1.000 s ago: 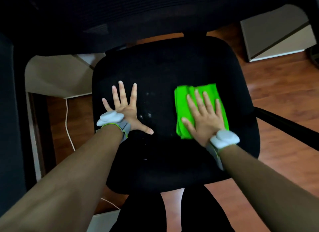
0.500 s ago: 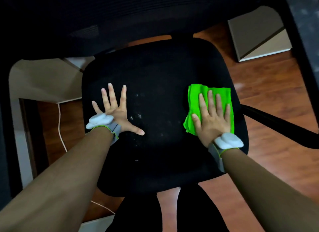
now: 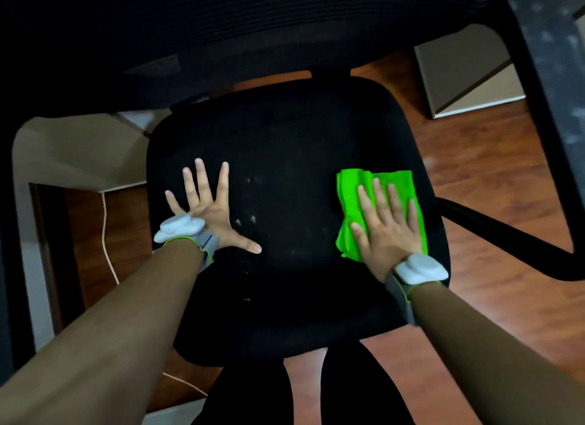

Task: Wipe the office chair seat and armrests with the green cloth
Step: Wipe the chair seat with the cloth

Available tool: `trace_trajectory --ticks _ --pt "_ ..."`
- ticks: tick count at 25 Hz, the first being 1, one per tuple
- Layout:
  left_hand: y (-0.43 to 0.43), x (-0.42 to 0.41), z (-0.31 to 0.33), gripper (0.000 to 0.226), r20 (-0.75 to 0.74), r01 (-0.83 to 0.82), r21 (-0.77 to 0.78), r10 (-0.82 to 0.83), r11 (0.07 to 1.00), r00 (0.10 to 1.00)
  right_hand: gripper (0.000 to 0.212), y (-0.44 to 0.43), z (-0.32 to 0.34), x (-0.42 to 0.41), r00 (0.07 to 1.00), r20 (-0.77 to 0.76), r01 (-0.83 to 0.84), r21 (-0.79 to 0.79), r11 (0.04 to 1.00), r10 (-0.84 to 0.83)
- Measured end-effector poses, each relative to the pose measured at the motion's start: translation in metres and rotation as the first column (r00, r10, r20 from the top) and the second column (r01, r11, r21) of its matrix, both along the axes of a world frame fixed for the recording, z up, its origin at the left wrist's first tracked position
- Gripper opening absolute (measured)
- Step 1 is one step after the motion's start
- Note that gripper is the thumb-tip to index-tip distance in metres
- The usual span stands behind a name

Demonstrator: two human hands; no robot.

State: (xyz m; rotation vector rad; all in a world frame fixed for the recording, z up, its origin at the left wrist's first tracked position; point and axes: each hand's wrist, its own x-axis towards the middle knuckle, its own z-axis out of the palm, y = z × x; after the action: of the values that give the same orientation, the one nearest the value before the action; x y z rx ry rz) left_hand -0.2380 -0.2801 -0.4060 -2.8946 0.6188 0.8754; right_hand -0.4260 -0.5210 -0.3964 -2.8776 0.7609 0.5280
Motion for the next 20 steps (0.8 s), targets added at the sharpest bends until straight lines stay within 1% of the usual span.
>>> trace_trajectory --ticks 2,3,5,6,9,11,14,16,20 --pt "-0.001 0.0 0.0 0.169 -0.002 0.002 0.006 -0.002 1.0 1.0 0.068 0.012 0.002 0.006 0.994 0.014 0.107 0.018 0.994 -0.107" --pt "-0.001 0.0 0.0 0.169 -0.014 0.001 0.004 -0.001 1.0 1.0 0.068 0.027 0.002 0.008 0.996 0.02 0.084 0.034 0.996 -0.085" --pt "0.0 0.001 0.0 0.168 -0.026 -0.001 -0.006 0.0 1.0 1.0 0.067 0.051 0.002 0.009 0.998 0.023 -0.063 0.059 0.996 0.062" --pt "0.0 0.0 0.0 0.168 -0.024 0.002 -0.013 -0.003 1.0 1.0 0.067 0.053 0.003 0.008 0.994 0.02 -0.111 0.068 0.991 0.11" --pt "0.001 0.0 -0.004 0.168 0.023 0.014 -0.041 -0.013 0.999 1.0 0.069 0.037 -0.002 0.035 0.996 0.03 -0.09 0.054 0.994 0.089" --pt "0.004 -0.001 -0.007 0.168 0.053 0.015 -0.042 -0.013 0.999 0.998 0.071 0.021 -0.009 0.075 0.996 0.073 -0.061 0.051 0.997 0.057" --pt "0.004 -0.001 -0.007 0.169 0.084 0.011 -0.028 -0.009 1.0 0.996 0.072 -0.005 -0.011 0.123 0.992 0.095 -0.095 0.091 0.991 0.086" --pt "0.002 0.0 -0.008 0.169 0.079 0.003 -0.033 -0.001 0.999 0.997 0.071 -0.007 -0.009 0.109 0.987 0.096 -0.137 0.079 0.987 0.13" --pt "0.0 -0.001 -0.006 0.166 0.093 0.001 -0.03 0.002 1.0 0.996 0.072 0.026 0.0 0.02 0.984 0.078 -0.163 0.029 0.986 0.161"
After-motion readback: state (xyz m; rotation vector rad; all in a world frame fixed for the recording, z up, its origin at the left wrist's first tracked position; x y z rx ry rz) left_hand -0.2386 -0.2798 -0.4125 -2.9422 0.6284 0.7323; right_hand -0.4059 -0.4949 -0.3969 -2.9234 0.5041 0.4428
